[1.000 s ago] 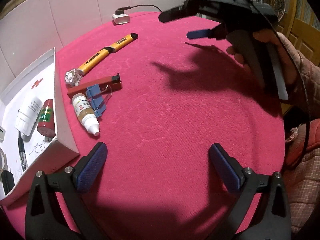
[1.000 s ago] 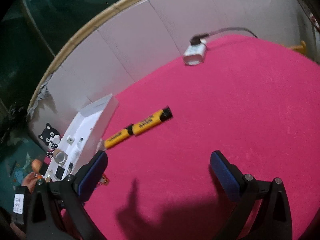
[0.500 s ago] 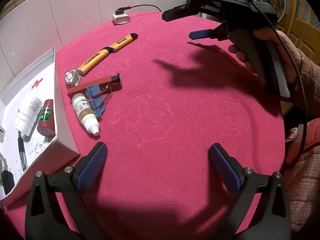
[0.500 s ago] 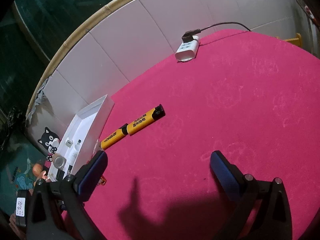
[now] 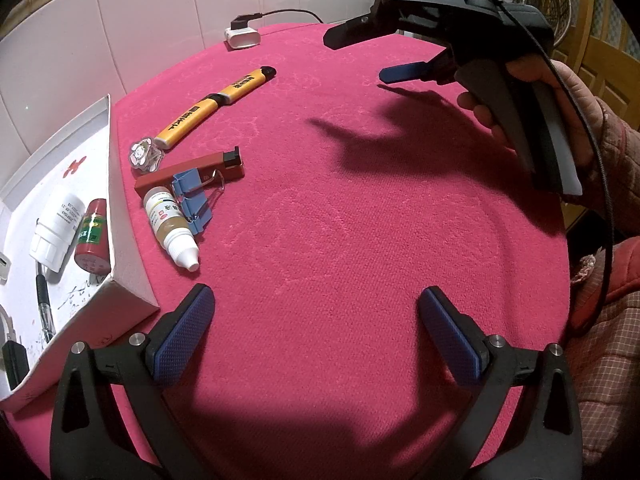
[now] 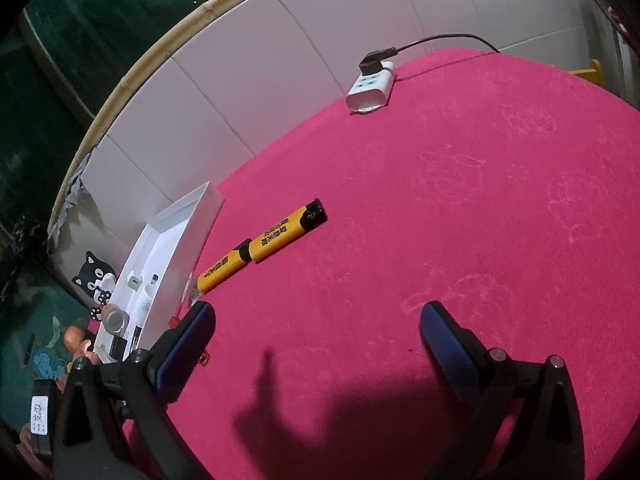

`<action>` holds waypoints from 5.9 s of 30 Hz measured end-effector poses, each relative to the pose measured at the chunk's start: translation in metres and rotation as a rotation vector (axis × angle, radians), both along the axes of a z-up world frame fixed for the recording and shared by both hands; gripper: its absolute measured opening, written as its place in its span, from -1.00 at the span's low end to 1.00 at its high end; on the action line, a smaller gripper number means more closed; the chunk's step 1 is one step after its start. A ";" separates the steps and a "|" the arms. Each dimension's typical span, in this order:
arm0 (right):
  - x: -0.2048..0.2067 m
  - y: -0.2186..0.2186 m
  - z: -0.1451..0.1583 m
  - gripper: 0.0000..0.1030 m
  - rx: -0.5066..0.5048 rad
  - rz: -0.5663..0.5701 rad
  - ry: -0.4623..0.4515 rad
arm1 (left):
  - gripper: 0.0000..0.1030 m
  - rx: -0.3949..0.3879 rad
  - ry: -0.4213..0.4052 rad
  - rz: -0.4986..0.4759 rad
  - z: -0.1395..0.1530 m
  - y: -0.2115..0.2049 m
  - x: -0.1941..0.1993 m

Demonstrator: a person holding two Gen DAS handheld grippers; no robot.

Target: Organize rigid objects

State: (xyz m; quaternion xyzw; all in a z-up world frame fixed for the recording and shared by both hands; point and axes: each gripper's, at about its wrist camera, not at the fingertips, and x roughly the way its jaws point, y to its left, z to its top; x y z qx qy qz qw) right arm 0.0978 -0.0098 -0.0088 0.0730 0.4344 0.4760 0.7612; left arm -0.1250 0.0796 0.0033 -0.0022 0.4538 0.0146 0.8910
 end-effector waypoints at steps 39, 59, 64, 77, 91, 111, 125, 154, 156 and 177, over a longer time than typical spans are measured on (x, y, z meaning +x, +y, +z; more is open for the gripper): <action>-0.003 0.003 -0.006 1.00 0.006 -0.001 0.009 | 1.00 -0.001 -0.001 0.002 0.000 -0.001 0.000; 0.003 -0.018 0.002 1.00 0.056 -0.019 -0.009 | 1.00 -0.001 -0.001 0.002 0.001 -0.001 0.000; 0.000 -0.026 0.013 1.00 0.139 0.017 -0.087 | 1.00 -0.001 -0.001 0.002 0.001 -0.001 0.000; -0.007 -0.031 0.033 1.00 0.151 0.066 -0.198 | 1.00 -0.001 -0.001 0.006 0.001 -0.001 0.000; 0.001 0.077 0.021 1.00 -0.164 0.264 -0.466 | 0.99 0.028 -0.093 0.263 0.036 0.018 -0.010; 0.002 0.124 -0.002 0.58 -0.328 0.370 -0.433 | 0.99 0.059 -0.062 0.360 0.042 0.036 0.013; 0.002 0.045 -0.004 0.58 -0.234 0.314 -0.315 | 0.98 -0.087 -0.026 0.342 0.029 0.041 0.056; 0.010 0.057 -0.004 0.59 -0.184 0.303 -0.262 | 0.44 0.054 0.021 0.315 0.011 -0.011 0.078; 0.011 0.056 -0.004 0.58 -0.179 0.302 -0.257 | 0.29 0.052 0.026 0.336 0.006 -0.010 0.080; 0.008 0.033 0.013 0.58 -0.105 0.201 -0.287 | -0.33 0.032 -0.126 0.410 0.044 -0.006 0.044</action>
